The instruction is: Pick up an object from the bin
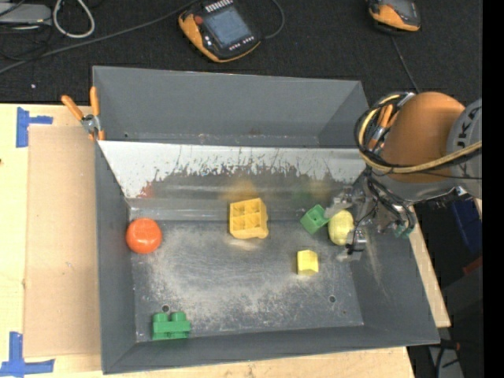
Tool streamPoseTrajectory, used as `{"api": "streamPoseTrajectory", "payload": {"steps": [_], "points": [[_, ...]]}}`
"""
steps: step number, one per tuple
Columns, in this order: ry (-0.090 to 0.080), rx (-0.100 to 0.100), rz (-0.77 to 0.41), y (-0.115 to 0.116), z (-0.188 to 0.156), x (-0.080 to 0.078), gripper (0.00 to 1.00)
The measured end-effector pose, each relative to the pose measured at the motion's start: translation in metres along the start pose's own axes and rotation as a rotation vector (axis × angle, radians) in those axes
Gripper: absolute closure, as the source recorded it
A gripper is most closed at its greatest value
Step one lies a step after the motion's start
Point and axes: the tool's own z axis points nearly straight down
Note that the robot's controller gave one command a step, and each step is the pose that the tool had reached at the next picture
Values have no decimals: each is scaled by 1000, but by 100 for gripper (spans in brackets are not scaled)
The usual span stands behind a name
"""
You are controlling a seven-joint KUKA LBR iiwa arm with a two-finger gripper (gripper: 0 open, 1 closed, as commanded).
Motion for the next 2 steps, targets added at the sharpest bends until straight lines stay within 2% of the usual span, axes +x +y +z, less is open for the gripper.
{"api": "streamPoseTrajectory", "payload": {"steps": [1, 2], "points": [[-7, 1, -3, 0, -5, -2, 0], [-14, 3, 77, 39, 38, 5, 0]]}}
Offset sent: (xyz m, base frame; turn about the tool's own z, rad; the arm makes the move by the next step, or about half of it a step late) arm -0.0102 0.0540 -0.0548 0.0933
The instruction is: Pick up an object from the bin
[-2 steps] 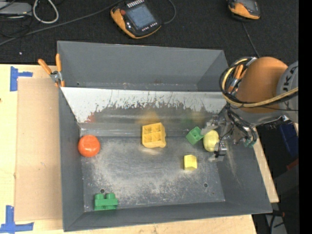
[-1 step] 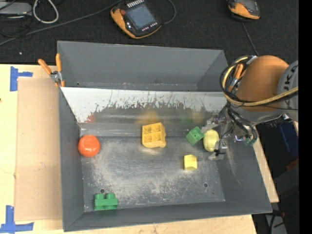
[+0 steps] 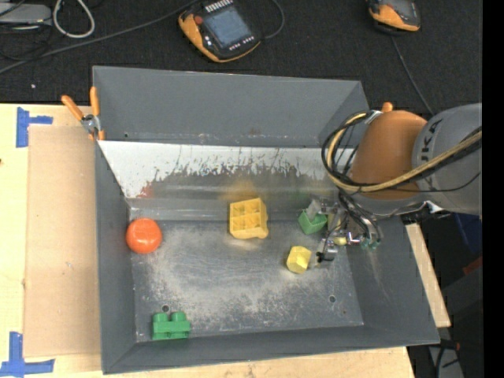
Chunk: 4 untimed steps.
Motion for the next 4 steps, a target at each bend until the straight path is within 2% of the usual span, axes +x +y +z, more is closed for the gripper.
{"api": "streamPoseTrajectory", "payload": {"steps": [1, 2, 3, 4], "points": [[-7, 2, -229, 28, 14, -4, 0], [-13, 1, -282, 39, 14, 44, 0], [-15, 4, -658, 65, 12, -18, 100], [-18, 4, -680, 68, 11, -26, 100]]}}
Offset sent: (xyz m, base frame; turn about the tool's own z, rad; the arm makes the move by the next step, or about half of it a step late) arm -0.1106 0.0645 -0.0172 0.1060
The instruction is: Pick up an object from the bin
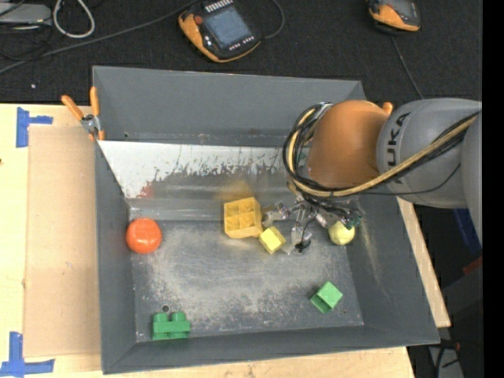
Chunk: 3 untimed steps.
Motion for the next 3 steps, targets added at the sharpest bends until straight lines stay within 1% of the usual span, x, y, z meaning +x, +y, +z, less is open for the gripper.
{"api": "streamPoseTrajectory", "payload": {"steps": [1, 2, 3], "points": [[-6, 6, 67, 59, 1, 2, 100], [-1, 0, 80, 94, 2, -8, 100], [-4, 2, 106, 104, -3, -24, 100]]}}
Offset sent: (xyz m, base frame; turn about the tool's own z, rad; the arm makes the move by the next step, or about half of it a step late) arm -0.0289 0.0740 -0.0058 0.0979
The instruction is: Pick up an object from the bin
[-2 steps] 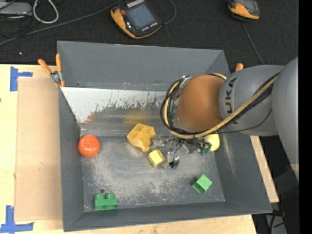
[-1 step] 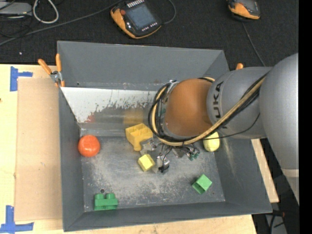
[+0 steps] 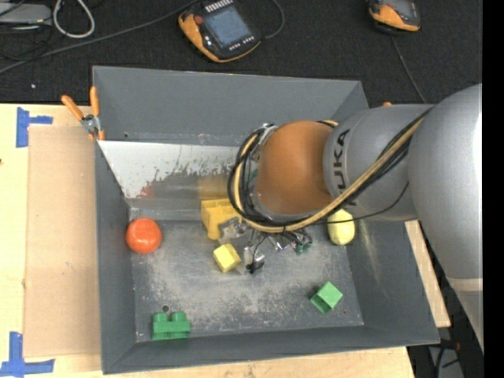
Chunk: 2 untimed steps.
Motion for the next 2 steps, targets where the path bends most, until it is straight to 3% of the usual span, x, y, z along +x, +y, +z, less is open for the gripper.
{"api": "streamPoseTrajectory", "payload": {"steps": [1, 2], "points": [[5, -2, 62, -6, -29, -23, 100], [1, -7, 69, 38, -49, -33, 100]]}}
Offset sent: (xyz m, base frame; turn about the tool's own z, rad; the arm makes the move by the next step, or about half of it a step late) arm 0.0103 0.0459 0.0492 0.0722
